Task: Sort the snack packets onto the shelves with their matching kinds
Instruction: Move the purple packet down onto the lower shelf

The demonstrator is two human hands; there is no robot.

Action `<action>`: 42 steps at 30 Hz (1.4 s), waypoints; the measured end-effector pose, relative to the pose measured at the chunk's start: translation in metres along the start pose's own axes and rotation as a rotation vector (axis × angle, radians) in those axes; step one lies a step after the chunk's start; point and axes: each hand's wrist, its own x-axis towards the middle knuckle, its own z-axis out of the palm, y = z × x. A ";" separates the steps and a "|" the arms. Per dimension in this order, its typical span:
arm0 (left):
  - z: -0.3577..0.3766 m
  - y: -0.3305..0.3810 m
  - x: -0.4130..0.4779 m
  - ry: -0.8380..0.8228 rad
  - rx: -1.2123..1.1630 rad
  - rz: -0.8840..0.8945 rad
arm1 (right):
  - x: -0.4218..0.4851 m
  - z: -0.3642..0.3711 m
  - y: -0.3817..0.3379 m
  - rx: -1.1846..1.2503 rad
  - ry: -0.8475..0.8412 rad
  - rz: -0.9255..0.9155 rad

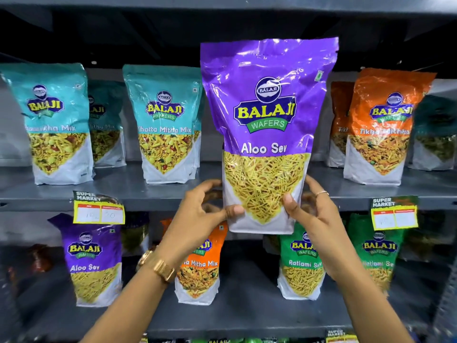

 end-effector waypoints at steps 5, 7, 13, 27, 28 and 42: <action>-0.004 -0.022 -0.045 -0.010 0.024 -0.016 | -0.048 0.005 0.016 -0.002 0.017 0.056; -0.002 -0.035 -0.061 -0.003 0.023 -0.063 | -0.066 0.008 0.029 -0.010 0.022 0.087; 0.017 -0.091 -0.101 -0.024 -0.005 -0.166 | -0.117 0.010 0.082 -0.018 0.014 0.211; 0.067 -0.234 -0.139 0.008 0.052 -0.451 | -0.160 0.010 0.209 -0.085 0.050 0.515; 0.070 -0.242 -0.135 0.012 0.069 -0.453 | -0.156 0.010 0.215 -0.095 0.048 0.521; 0.099 -0.321 -0.073 0.003 0.073 -0.479 | -0.112 0.007 0.293 -0.209 0.152 0.558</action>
